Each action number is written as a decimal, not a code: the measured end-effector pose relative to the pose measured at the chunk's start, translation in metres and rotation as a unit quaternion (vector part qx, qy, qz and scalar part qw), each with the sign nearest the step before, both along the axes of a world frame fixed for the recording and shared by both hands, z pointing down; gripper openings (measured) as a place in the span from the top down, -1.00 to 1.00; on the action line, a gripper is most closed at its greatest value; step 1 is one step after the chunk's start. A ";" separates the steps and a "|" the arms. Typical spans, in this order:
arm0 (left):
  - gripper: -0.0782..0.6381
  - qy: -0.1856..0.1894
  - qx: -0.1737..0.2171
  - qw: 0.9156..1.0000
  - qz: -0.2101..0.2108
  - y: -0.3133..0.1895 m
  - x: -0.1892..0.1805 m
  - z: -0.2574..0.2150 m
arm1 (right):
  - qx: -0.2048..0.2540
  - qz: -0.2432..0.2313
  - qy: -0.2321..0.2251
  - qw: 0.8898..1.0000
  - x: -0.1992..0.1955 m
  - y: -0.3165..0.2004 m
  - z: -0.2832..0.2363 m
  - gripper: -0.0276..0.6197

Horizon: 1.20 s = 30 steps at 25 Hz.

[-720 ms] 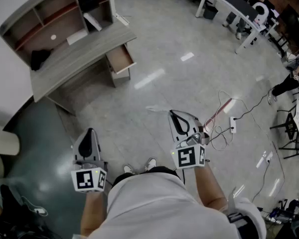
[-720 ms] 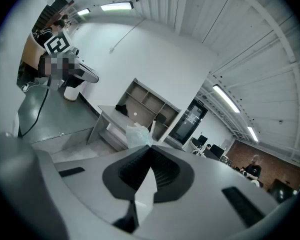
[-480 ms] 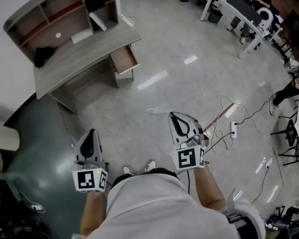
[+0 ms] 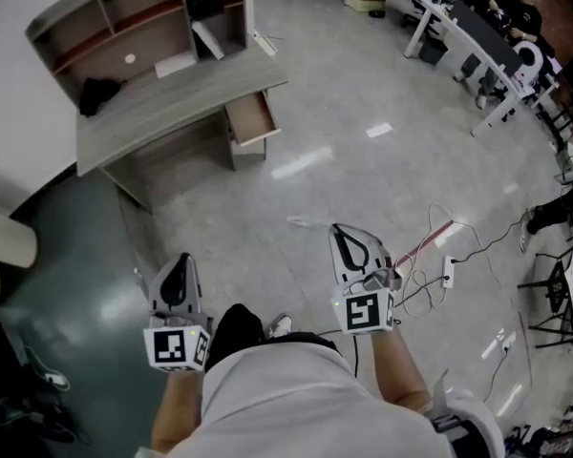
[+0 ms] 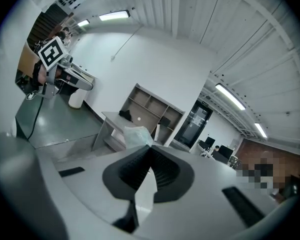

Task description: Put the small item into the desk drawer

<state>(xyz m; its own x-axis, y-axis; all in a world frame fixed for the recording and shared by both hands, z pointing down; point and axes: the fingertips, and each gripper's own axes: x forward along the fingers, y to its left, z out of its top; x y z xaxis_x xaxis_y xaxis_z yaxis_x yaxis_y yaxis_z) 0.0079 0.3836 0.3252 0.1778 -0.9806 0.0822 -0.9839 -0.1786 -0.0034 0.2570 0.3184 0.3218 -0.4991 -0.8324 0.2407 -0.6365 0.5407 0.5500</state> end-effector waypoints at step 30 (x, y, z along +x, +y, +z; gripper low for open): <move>0.73 0.053 -0.030 0.995 0.077 -0.341 -0.128 0.046 | -0.034 0.063 0.072 0.995 -0.138 -0.294 0.023 0.84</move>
